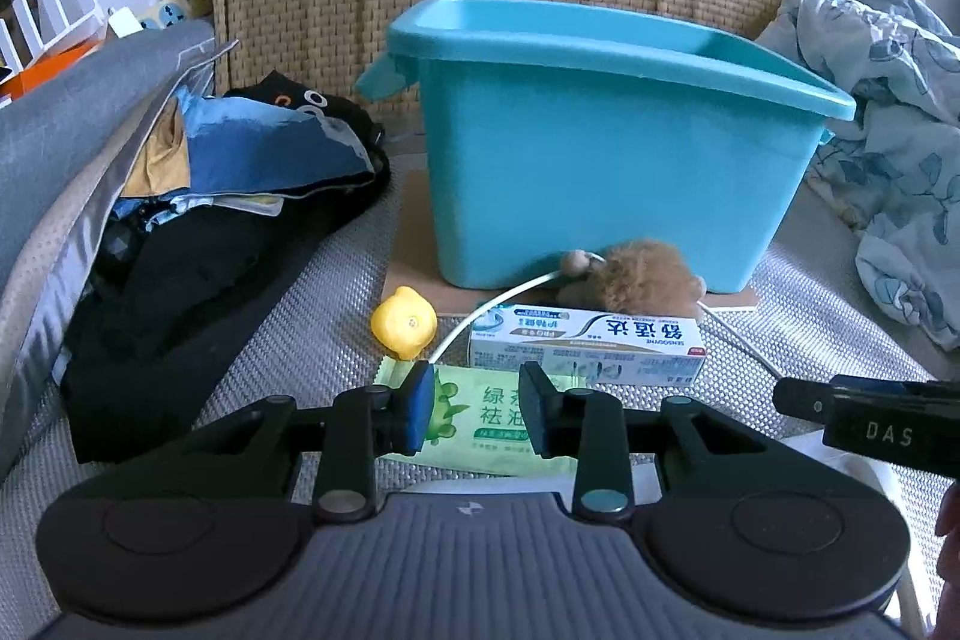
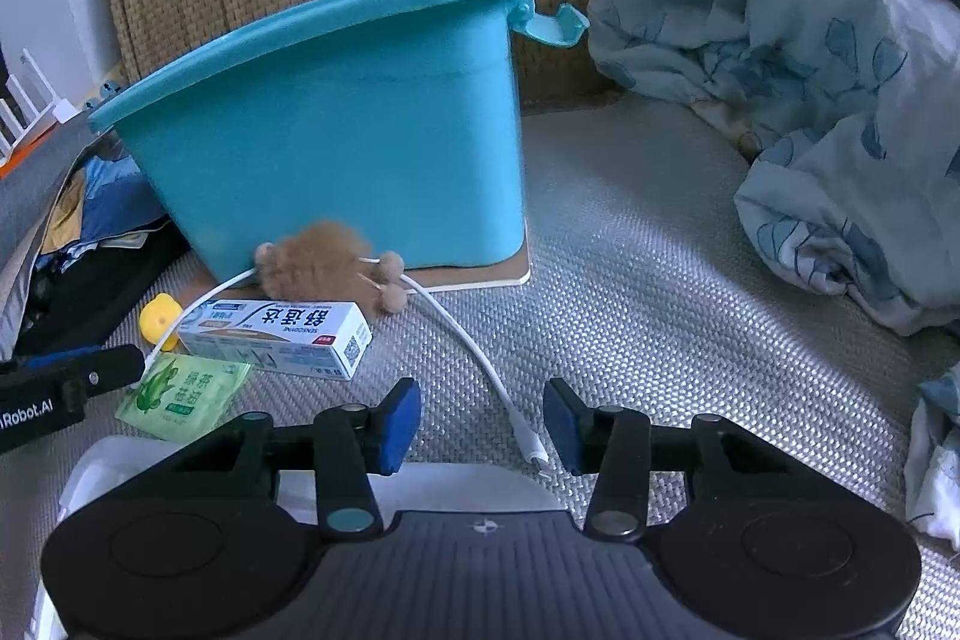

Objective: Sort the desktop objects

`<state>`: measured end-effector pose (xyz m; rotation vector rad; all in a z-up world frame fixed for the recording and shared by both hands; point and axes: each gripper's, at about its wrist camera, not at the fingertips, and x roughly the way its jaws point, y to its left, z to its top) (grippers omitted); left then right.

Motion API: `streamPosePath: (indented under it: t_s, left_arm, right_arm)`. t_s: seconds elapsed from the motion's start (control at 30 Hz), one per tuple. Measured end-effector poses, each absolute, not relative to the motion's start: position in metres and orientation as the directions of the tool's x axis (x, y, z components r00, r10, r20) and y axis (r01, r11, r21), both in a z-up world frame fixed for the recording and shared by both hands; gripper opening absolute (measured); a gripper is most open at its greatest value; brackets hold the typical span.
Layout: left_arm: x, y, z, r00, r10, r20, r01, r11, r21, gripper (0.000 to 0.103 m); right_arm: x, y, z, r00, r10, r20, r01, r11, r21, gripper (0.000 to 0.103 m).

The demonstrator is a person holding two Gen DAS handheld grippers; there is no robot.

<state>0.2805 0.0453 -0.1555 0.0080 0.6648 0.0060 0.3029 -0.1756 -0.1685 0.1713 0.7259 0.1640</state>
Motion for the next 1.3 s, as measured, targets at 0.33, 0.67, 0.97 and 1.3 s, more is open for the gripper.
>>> streamPosePath:
  t_s: [0.33,0.67,0.97,1.3]
  left_arm:
    - [0.287,0.055,-0.156,0.782,0.003,-0.623,-0.008,1.0,-0.005,0.036]
    - [0.288,0.056,-0.16,0.793,0.019,-0.61,0.002,0.999,0.033,0.041]
    - [0.299,0.072,-0.173,0.758,0.008,-0.652,-0.009,1.0,0.002,0.045]
    - [0.311,0.055,-0.183,0.744,-0.005,-0.668,0.058,0.997,0.057,0.044]
  right_arm:
    - [0.311,-0.17,-0.168,0.716,0.238,-0.656,-0.122,0.968,0.218,0.05]
    - [0.312,-0.166,-0.166,0.726,0.225,-0.65,-0.136,0.973,0.185,0.05]
    - [0.319,-0.168,-0.173,0.715,0.232,-0.659,-0.147,0.972,0.183,0.049]
    - [0.315,-0.18,-0.173,0.695,0.24,-0.678,-0.175,0.971,0.164,0.043]
